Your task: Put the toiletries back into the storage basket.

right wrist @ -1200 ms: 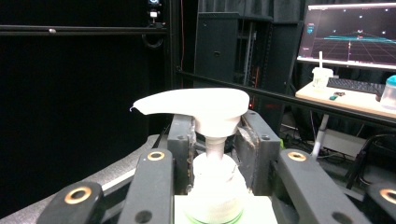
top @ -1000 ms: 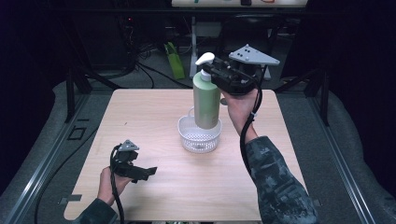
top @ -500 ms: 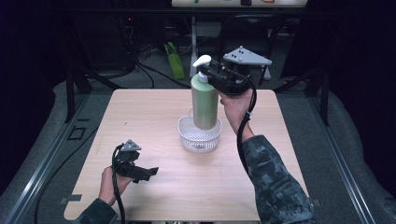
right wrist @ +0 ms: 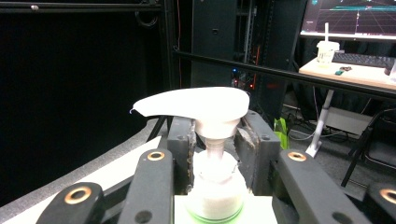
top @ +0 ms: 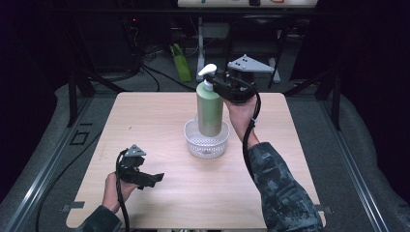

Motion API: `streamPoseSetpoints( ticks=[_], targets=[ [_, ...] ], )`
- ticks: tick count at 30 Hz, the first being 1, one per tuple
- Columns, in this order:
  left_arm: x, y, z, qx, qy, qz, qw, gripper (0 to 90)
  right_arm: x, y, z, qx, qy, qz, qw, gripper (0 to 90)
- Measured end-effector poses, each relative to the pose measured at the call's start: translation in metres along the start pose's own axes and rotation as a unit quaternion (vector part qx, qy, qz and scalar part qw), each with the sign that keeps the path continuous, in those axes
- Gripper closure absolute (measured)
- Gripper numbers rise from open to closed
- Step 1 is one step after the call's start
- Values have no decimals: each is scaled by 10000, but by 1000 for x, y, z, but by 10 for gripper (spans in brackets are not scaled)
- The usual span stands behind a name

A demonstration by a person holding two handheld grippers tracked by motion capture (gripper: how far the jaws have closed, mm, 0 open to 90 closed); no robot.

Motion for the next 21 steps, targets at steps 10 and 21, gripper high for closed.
streamPoseSetpoints(
  ticks=[10, 21],
  targets=[
    [-1, 0, 0, -5, -12, -1, 10000, 1, 0, 1, 8, 59, 20, -9, 10000, 680],
    [-1, 0, 0, 2, 4, -8, 10000, 1, 0, 4, 21, 131, 102, -38, 9999, 680]
  ],
)
Point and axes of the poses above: each handheld gripper's, and its own axes: y roughly forward along the jaws, z roughly out of its underside, x roughly to its left, the point moved 7 cm from there along y, roughly forward along the jaws, and after that the axes turned 11 degrees about -z, right-handed, at the moved point
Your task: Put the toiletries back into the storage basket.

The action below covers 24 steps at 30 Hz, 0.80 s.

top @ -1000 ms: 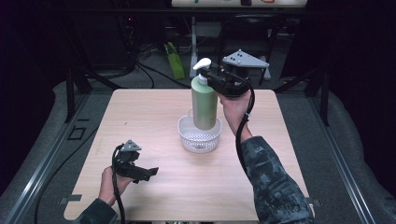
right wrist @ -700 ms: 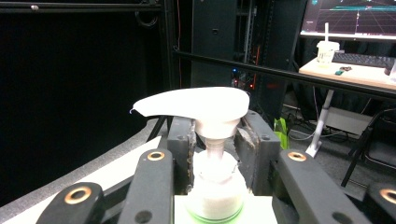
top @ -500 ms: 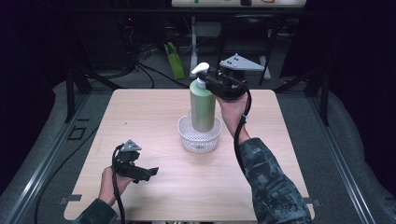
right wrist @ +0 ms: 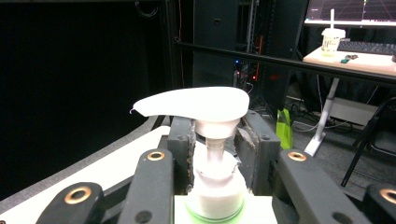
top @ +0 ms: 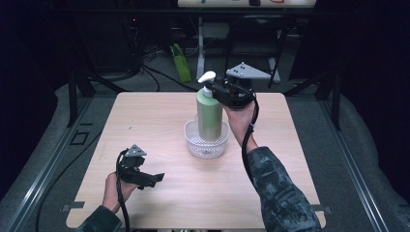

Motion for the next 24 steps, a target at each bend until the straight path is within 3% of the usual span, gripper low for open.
streamPoseSetpoints(
  ticks=[24],
  targets=[
    [0, 0, -1, -31, -39, -5, 10000, 0, 0, 9, 35, 184, 153, -23, 9997, 680]
  ],
)
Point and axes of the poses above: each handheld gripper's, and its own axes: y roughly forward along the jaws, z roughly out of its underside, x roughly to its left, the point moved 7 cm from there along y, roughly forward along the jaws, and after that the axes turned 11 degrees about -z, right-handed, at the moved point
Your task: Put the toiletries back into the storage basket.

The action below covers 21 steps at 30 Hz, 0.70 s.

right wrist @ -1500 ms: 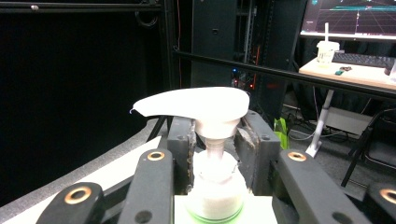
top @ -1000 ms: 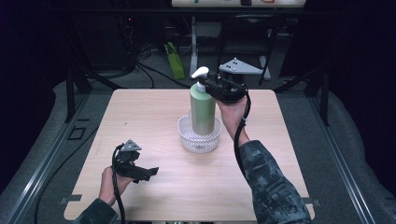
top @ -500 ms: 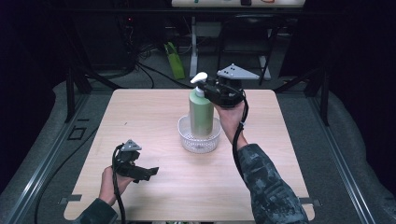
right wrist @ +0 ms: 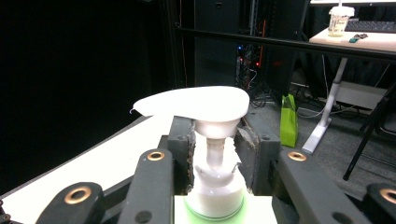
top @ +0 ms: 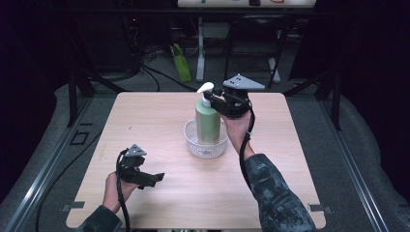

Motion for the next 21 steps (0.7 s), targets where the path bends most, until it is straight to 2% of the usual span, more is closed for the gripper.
streamPoseSetpoints(
  ticks=[14, 21],
  targets=[
    [0, 0, 0, 13, 32, 6, 10000, 0, 2, 7, 22, 148, 46, -11, 9999, 680],
    [0, 0, 0, 25, 26, 14, 10000, 0, 1, 11, 41, 242, 141, 21, 9996, 679]
  ],
)
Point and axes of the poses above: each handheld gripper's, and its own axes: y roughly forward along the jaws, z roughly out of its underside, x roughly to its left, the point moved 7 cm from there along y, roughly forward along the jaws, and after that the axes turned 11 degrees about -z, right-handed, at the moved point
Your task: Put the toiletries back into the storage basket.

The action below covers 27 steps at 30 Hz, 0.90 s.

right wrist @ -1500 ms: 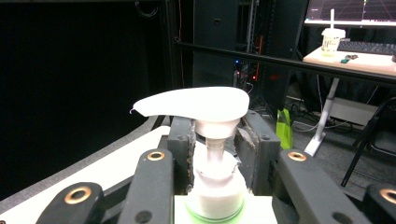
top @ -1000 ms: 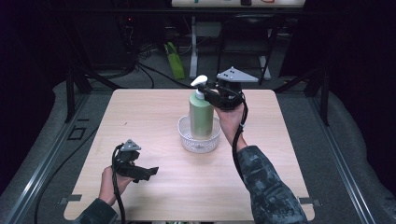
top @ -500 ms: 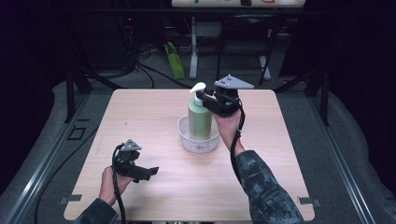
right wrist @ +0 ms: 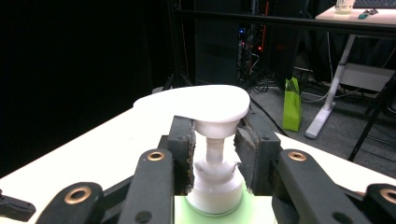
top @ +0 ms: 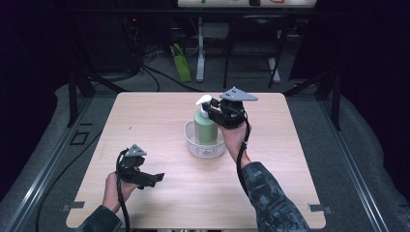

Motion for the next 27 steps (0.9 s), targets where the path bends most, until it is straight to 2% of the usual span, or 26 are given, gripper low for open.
streamPoseSetpoints(
  ticks=[6, 15, 23, 27],
  targets=[
    [0, 0, 0, -6, -4, -1, 10000, 0, 1, -2, 3, -49, -18, -12, 10000, 680],
    [-1, 0, 0, -9, 29, -14, 10000, 0, 9, -5, 7, -64, -293, -60, 9995, 677],
    [-1, 0, 0, -3, 40, -7, 10000, 0, 9, -6, 7, -28, -293, -80, 9995, 664],
    [-2, 0, 0, -13, 39, 8, 10000, 0, 9, -7, 6, -4, -290, -113, 9995, 607]
  ],
)
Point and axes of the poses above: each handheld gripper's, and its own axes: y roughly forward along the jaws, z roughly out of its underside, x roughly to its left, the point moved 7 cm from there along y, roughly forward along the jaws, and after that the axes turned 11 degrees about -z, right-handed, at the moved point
